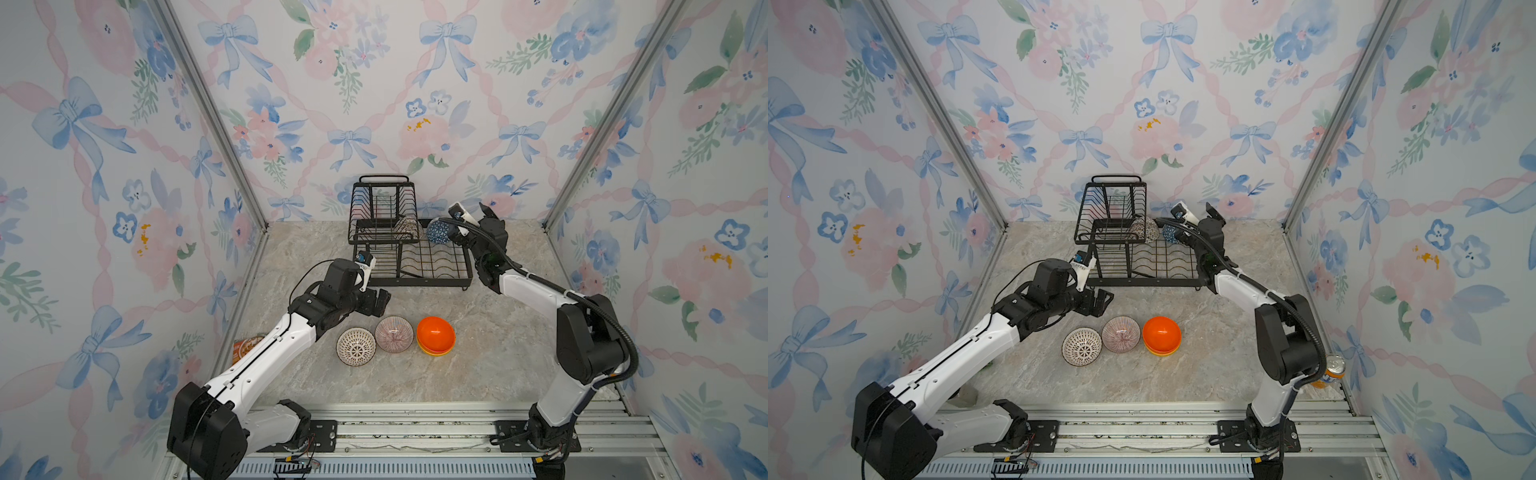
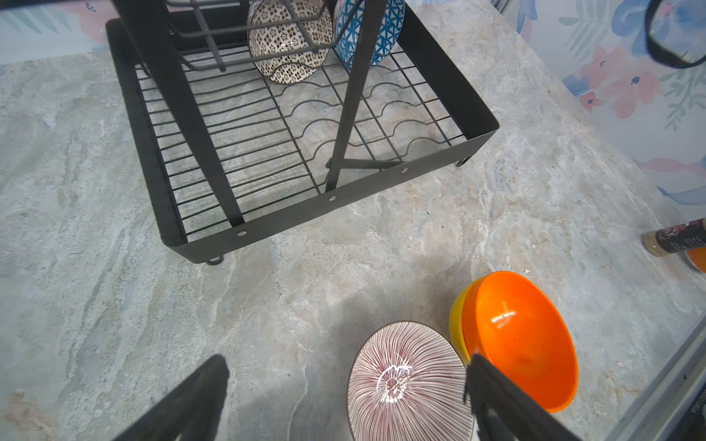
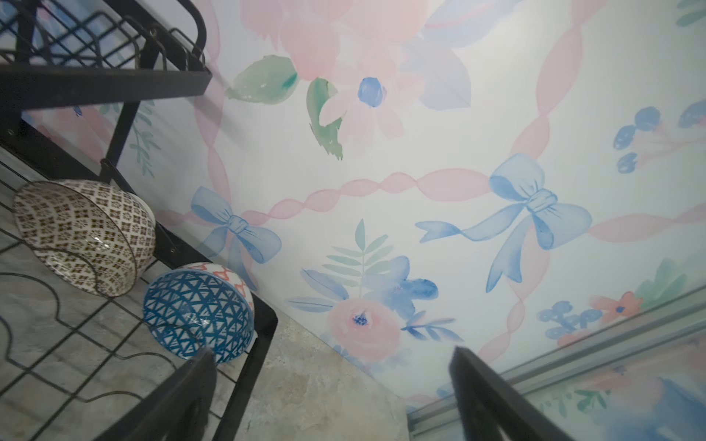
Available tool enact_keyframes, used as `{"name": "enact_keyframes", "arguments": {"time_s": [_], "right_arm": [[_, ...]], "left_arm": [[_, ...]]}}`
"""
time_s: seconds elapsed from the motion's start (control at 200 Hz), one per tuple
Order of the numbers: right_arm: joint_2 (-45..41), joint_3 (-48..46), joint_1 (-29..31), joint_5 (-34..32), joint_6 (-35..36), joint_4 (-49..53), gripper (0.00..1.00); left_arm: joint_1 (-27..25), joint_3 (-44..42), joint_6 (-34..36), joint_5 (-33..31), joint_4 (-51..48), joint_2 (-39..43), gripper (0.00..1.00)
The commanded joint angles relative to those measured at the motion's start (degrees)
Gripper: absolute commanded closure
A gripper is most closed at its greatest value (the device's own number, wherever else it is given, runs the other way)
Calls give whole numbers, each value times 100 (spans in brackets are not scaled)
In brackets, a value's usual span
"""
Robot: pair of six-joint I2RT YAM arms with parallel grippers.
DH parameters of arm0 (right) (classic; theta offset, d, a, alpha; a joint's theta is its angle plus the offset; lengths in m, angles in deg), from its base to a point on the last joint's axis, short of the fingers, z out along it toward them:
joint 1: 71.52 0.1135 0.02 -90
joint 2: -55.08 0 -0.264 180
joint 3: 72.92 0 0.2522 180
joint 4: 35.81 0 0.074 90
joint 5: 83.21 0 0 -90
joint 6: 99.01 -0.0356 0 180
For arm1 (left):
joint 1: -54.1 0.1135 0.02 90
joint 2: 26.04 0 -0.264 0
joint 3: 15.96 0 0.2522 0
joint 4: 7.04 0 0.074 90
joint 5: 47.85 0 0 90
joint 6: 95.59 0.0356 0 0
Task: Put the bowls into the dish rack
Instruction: 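Open the right gripper and withdraw it from the rack, then lower the left gripper onto the orange bowl rim while the right gripper hovers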
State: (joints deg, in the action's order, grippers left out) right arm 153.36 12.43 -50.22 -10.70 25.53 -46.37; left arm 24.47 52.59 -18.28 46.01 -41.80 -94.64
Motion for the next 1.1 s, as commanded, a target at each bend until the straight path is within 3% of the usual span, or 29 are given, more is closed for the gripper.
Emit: {"name": "enact_keyframes", "arguments": {"time_s": [0.0, 0.16, 0.42, 0.65, 1.095], "right_arm": [[-503, 131, 163, -252, -1705, 2165, 3], [-984, 305, 359, 446, -2848, 3677, 3], [-1703, 229, 553, 1053, -3813, 5210, 3], [-2137, -164, 576, 1663, -4265, 5373, 3], [-2005, -532, 613, 1600, -4263, 5186, 3]], "left_arm": [[-210, -64, -119, -274, -63, 127, 2], [-620, -29, -202, -419, -86, 94, 2], [-1164, -12, -526, -351, -81, -71, 2], [-1584, 164, -696, -292, -69, -620, 2], [-1972, 762, -777, 17, -80, -1941, 6]]}}
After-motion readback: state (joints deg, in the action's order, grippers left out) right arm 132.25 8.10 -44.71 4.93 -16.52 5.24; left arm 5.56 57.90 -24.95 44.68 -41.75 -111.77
